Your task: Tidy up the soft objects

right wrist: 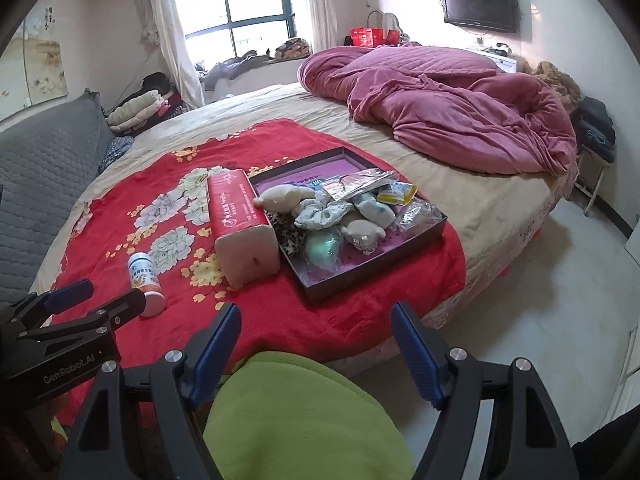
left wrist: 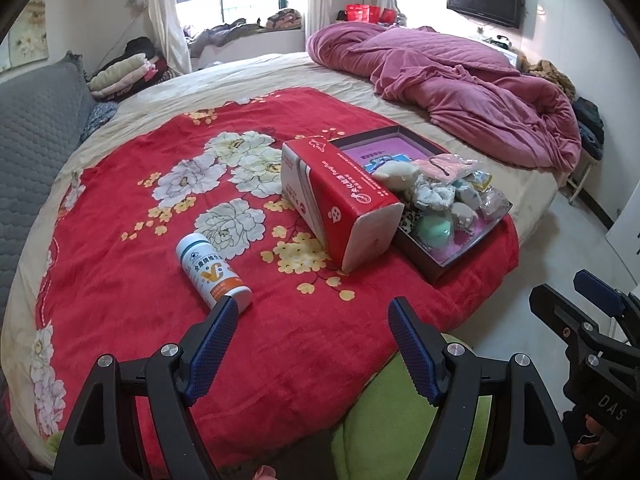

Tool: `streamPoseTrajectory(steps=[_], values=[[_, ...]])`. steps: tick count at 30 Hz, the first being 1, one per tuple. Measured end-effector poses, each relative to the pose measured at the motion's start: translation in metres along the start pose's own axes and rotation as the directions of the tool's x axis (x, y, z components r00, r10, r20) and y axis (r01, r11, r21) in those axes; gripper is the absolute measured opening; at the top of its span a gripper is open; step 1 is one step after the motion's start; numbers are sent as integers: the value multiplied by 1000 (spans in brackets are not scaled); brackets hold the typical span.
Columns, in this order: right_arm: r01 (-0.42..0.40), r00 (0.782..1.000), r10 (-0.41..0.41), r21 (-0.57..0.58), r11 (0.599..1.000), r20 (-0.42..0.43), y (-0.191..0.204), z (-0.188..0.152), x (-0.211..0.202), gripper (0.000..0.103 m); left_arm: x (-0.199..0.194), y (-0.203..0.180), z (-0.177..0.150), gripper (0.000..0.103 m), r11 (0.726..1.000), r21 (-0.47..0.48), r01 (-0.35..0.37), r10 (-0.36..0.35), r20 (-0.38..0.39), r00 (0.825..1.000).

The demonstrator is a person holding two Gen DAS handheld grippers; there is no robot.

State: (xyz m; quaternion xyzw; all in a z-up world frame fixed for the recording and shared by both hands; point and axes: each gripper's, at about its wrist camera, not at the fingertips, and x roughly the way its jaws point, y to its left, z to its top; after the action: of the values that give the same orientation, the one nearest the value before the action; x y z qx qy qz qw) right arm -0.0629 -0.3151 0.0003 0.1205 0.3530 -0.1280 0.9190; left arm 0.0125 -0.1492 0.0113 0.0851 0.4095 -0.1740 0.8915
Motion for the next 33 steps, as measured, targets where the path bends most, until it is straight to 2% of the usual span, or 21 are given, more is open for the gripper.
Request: streamPoseTrajectory(steps=[33], values=[[-9,1000,9,-12,1000,-2,-1,-1,3,76,0,-4,-6,79,1000,3,2,-2,-12,1000]])
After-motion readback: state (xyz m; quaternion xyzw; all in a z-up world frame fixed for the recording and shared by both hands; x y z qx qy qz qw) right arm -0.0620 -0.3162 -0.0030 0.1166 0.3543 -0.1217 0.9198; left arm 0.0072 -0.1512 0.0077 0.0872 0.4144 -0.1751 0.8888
